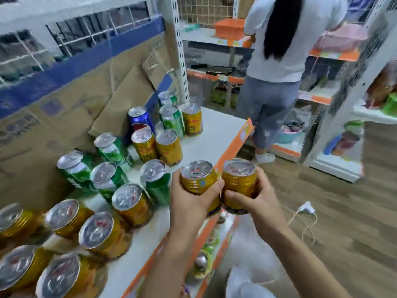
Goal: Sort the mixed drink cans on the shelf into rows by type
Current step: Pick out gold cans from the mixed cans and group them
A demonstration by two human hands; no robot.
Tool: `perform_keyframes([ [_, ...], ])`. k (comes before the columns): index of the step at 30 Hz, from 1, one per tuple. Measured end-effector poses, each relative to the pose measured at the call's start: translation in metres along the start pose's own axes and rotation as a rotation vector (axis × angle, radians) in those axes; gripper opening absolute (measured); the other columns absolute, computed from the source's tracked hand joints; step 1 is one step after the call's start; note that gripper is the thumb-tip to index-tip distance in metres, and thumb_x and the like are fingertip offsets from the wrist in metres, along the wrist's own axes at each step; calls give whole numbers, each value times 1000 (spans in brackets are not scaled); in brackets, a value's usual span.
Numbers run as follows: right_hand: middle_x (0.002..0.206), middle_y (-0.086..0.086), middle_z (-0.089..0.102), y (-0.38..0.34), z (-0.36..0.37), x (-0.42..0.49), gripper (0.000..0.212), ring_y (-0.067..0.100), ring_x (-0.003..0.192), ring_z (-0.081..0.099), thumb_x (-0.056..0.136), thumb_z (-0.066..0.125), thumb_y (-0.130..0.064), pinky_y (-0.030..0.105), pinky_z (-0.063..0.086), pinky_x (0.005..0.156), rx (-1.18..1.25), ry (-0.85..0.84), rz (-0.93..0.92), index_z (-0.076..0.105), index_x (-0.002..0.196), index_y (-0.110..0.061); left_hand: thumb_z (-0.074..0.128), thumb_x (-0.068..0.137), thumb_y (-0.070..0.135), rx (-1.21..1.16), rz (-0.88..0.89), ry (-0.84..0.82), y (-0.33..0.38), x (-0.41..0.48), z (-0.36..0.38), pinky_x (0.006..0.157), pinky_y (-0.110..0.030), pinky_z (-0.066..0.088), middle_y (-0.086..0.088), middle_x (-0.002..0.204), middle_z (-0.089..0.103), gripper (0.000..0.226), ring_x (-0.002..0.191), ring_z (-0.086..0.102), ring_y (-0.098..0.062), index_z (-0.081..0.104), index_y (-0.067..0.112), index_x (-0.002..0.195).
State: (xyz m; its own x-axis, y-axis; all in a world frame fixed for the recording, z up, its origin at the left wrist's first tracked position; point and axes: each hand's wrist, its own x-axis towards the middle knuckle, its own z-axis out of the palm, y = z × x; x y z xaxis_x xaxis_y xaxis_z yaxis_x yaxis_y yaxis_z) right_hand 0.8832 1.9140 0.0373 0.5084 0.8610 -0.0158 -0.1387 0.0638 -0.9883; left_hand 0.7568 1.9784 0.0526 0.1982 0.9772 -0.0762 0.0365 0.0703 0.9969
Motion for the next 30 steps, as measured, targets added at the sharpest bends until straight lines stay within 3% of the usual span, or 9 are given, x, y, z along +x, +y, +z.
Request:
perform_keyframes([
  [2,106,1,68,-3,-8,46,72,10,95,66,54,85,-3,25,55,76,-54,-68,-6,54,116,-23,85,44,42,-28,13,100,2,26,23,82,-52,55,8,95,69,65,90,68,-16,55,35,101],
  [4,106,1,66,-1,-10,92,71,6,90,65,59,79,13,20,53,70,-109,-150,-26,52,113,-26,84,42,38,-33,29,208,-1,52,42,83,-52,54,9,97,68,71,92,66,-18,52,37,105],
  [9,102,4,56,7,3,171,69,-4,79,58,57,67,20,15,51,61,-222,-360,-77,47,108,-23,81,40,38,96,51,440,-12,94,60,94,-47,48,5,116,60,82,109,59,-18,46,46,114],
  [14,117,1,55,29,22,216,75,-3,102,55,43,71,-8,23,50,88,-307,-471,-113,52,109,-38,84,52,17,187,53,513,-19,112,62,92,-25,46,17,111,59,70,104,57,-3,52,40,109],
  [16,117,-3,59,33,26,227,79,-2,104,57,41,72,-13,26,50,90,-305,-523,-90,54,115,-34,83,55,15,234,29,528,-21,113,65,87,-16,43,20,109,59,71,104,56,-1,51,41,113],
  [19,119,-6,61,35,27,237,79,-1,106,58,48,72,-8,16,47,87,-278,-599,-85,51,122,-25,83,57,18,324,4,565,-24,113,70,79,-6,38,25,103,55,69,101,52,-2,45,47,107],
  [24,121,-12,55,45,27,242,80,-6,109,55,64,75,14,13,43,91,-260,-597,-113,43,121,-32,80,56,44,603,-25,593,-28,117,69,95,-38,41,9,114,42,81,117,44,-19,34,48,122],
  [27,120,-13,56,47,27,241,76,-1,112,55,65,75,5,22,43,97,-295,-576,-135,44,118,-39,81,60,44,632,-15,524,-26,117,64,90,-35,42,8,118,37,82,116,45,-21,34,43,127],
  [30,122,-11,55,39,27,233,66,-1,112,53,62,66,-15,19,42,96,-259,-571,-166,44,120,-34,80,62,45,738,2,519,-24,115,62,89,-40,44,3,122,38,85,115,45,-25,29,40,130],
])
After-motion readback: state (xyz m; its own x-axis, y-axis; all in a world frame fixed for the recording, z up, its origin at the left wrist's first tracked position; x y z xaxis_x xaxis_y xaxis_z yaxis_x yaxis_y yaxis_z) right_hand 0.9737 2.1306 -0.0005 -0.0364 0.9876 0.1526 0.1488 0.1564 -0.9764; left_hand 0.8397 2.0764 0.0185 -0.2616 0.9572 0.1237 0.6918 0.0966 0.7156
